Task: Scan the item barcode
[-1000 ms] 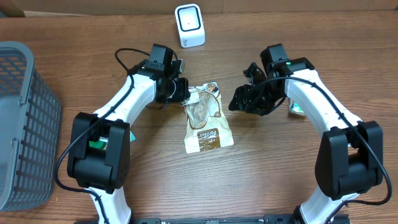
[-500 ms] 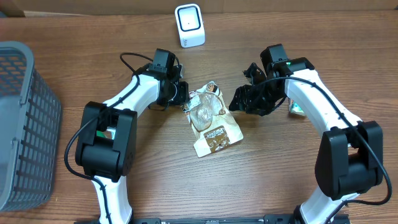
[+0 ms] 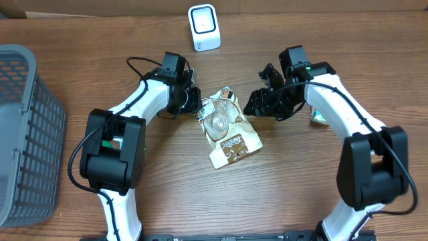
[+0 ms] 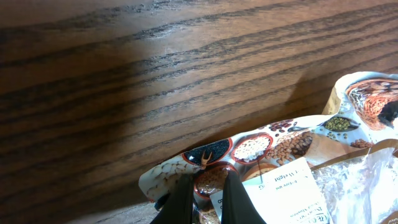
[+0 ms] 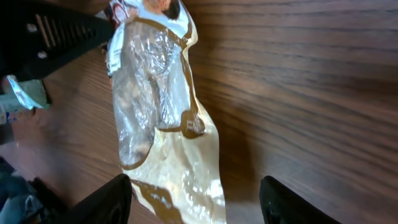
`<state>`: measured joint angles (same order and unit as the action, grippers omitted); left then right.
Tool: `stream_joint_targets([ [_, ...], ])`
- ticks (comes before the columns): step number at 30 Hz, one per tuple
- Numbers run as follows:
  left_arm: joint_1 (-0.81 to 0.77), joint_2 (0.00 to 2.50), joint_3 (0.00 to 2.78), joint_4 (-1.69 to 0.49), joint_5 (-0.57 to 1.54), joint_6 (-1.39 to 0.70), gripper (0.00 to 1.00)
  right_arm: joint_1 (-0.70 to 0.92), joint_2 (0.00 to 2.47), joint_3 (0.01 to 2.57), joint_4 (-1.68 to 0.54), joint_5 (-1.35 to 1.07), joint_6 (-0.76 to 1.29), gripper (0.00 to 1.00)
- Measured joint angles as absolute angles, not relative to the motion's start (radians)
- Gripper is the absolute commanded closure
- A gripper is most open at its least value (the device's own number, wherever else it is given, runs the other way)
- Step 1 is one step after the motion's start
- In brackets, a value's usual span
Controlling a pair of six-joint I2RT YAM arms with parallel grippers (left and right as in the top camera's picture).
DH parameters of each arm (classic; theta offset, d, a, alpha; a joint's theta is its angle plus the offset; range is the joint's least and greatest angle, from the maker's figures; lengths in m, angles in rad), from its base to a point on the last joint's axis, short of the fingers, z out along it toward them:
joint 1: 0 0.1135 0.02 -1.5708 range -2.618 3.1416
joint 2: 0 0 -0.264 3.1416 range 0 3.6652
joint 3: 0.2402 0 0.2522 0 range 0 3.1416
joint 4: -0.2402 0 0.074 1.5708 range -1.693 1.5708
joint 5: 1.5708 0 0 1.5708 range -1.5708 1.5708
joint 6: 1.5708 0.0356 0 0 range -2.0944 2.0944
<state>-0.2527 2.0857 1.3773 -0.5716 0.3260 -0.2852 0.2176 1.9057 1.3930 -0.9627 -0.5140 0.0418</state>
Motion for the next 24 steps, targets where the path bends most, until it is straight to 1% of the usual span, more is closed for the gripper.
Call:
stream_joint_targets([
  [7, -0.253, 2.086, 1.378, -0.573, 0.326, -0.285, 0.96, 0.218, 2.035, 1.380, -0.945, -0.597, -0.007, 0.32],
  [12, -0.254, 2.086, 1.378, -0.573, 0.325, -0.285, 0.96, 0.218, 2.061, 1.378, -0.919, -0.645, -0.020, 0.33],
  [17, -0.254, 2.088, 1.381, -0.576, 0.326, -0.285, 0.96, 0.231, 2.093, 1.370, -0.835, -0.710, -0.022, 0.33],
  [19, -0.254, 2.089, 1.382, -0.577, 0.326, -0.285, 0.96, 0.245, 2.105, 1.359, -0.811, -0.732, -0.018, 0.36],
  [21, -0.254, 2.089, 1.382, -0.578, 0.326, -0.285, 0.96, 0.265, 2.112, 1.353, -0.783, -0.758, 0.002, 0.43],
  [24, -0.254, 2.089, 1.383, -0.579, 0.326, -0.285, 0.96, 0.306, 2.130, 1.351, -0.698, -0.779, 0.064, 0.48],
])
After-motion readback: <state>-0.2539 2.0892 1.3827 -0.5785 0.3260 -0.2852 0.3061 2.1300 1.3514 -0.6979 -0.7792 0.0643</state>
